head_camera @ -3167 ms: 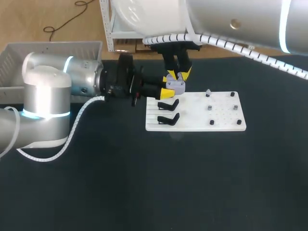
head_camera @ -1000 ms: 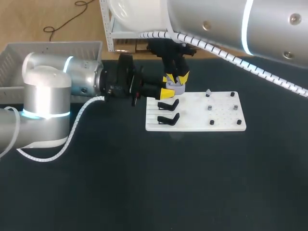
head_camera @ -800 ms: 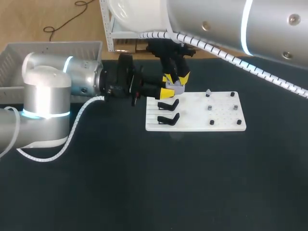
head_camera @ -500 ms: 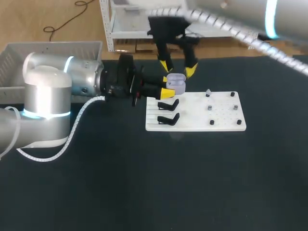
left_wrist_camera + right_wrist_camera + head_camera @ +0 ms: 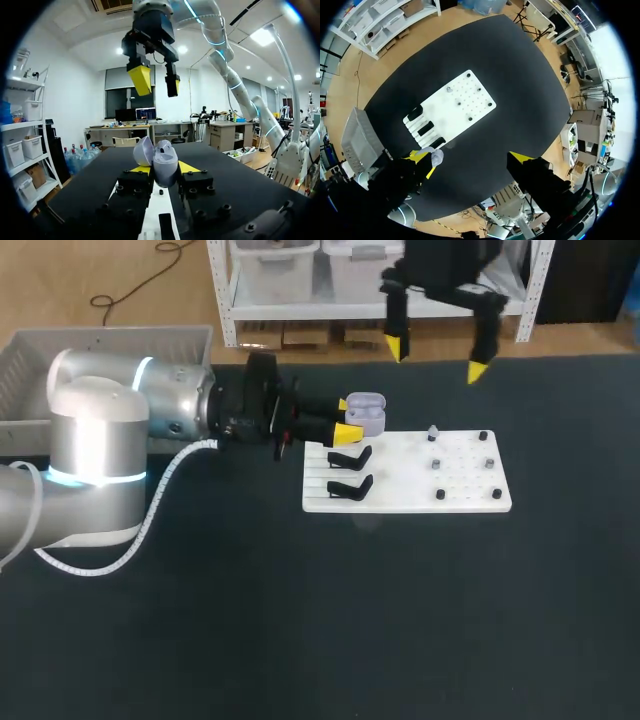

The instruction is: Pick up each earbud case from the left stands, insert the matching earbuds, close the lid, and place the case in the box.

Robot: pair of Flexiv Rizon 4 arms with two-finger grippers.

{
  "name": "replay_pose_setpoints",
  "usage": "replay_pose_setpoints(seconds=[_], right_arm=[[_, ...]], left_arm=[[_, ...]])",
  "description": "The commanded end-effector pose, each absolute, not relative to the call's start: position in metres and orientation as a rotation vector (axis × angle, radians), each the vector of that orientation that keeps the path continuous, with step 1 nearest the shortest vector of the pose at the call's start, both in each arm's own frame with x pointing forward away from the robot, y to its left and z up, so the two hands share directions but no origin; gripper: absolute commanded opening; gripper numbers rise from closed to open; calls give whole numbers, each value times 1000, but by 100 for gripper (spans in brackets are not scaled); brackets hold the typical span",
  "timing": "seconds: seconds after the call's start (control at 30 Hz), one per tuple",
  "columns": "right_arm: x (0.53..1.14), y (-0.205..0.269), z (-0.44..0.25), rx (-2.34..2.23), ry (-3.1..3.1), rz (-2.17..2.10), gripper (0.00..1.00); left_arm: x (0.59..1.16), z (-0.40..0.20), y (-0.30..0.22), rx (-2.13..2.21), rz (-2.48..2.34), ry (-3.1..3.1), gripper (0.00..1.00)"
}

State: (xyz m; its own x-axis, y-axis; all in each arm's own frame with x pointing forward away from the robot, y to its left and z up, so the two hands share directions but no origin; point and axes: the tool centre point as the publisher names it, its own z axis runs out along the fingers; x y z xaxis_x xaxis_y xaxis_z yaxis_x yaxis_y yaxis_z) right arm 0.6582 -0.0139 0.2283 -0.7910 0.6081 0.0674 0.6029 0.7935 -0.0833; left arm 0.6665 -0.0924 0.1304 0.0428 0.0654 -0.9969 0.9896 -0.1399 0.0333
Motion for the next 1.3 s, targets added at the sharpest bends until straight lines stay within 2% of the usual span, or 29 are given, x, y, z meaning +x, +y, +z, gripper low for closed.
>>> replay_pose_setpoints(seconds=[0.03, 0.37, 0.77, 1.3], right_arm=[[654, -42, 228, -962, -2978, -471, 100], [700, -65, 218, -719, -3116, -597, 100], [756, -86, 153, -595, -3125, -454, 100], [759, -73, 79, -595, -3120, -180, 100]], left_arm=[[666, 130, -92, 1378, -1245, 1162, 0], [666, 130, -92, 1378, -1245, 1162, 0], [666, 130, -92, 1378, -1245, 1162, 0], [666, 130, -92, 1378, -1245, 1162, 0]])
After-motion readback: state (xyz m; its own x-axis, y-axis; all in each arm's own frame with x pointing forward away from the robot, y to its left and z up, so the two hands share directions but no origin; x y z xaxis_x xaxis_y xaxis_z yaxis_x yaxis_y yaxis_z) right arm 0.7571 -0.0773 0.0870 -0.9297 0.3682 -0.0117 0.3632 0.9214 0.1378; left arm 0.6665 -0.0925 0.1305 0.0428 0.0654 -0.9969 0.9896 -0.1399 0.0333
